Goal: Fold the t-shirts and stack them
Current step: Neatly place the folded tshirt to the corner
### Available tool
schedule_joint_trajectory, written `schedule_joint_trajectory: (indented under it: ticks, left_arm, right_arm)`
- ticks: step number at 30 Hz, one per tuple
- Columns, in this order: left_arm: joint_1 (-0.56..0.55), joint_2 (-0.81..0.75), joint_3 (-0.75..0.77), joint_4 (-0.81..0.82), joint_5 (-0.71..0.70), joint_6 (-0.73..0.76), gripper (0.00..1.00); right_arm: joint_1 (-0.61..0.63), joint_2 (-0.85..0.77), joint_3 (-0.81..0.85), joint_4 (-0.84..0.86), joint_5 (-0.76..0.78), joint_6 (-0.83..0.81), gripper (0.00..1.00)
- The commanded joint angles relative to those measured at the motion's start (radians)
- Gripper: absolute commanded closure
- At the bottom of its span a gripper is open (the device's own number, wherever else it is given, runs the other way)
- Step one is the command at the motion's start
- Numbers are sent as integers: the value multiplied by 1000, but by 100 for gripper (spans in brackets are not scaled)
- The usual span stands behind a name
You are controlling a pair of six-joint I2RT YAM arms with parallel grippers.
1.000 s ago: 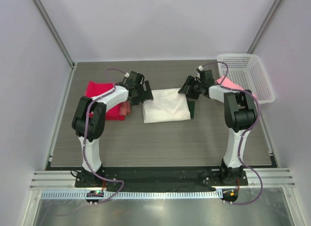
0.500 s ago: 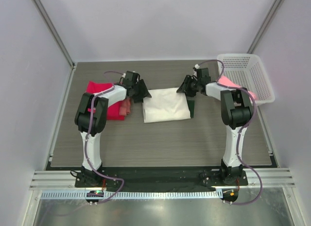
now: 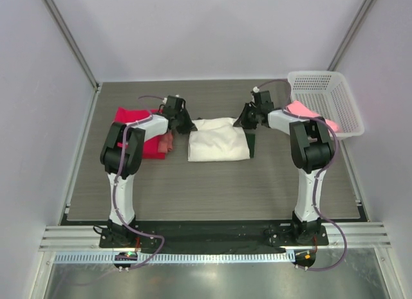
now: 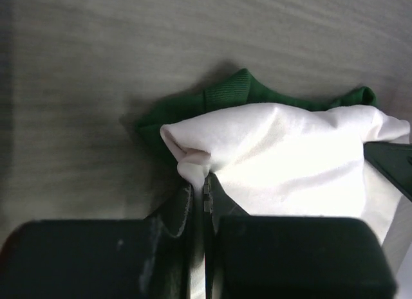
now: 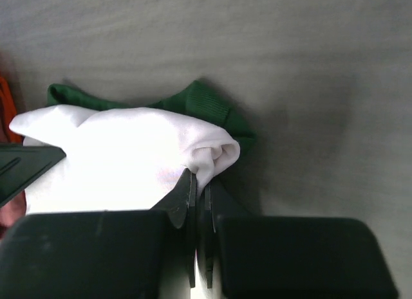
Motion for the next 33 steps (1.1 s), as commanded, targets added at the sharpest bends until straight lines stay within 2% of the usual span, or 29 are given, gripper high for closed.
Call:
schedule_joint_trajectory:
  ticks: [1,4,5,8,11,15,17,18,20,23,26,27,29,31,33]
  left_arm:
    - [-29,-173,-70,12,-34,41,100]
    - [-43,-293,-162,-3,-19,31,100]
    - [-42,-382,-185,-6,0,24,100]
    - [-48,-549,-225,-112,-29,46,100]
    - [-8,-684,-216,-311,-29,93,100]
    - [84,-830,-230,-422,18,118,100]
    - [136,-864,-213,-472,31,151,100]
    - [202,-876,-193,-515,46,162,100]
    - [280,-902,-177,-545,130,199,100]
    - [510,-906,-126,-638,218,245,100]
    - [639,-901,-94,-653,291,268,100]
    - [715,-895,-68,-675,302,283,100]
    - [795,-864,-23,-712,320,291,100]
    - [816,-847,1,-723,310,297,100]
    - [817,-832,20,-715,236,290,100]
  right_arm:
    - [30,-205,-77,-1,9,-21,99]
    - [61,-368,-175,18,11,-24,99]
    - [70,-403,-213,19,9,-25,99]
    - [106,-529,-258,13,11,-16,99]
    - [171,-626,-249,-16,41,-4,99]
    - [300,-660,-169,-77,110,5,99]
    - [340,-648,-110,-79,126,25,99]
    - [369,-622,-85,-77,129,31,99]
    - [405,-591,-3,-77,143,45,99]
    - [475,-494,116,-80,167,59,99]
    - [538,-392,228,-80,183,82,99]
    - [552,-370,252,-77,189,87,99]
    - [587,-300,329,-77,204,100,99]
    - [613,-229,381,-79,203,109,99]
    - [621,-184,458,-83,196,120,99]
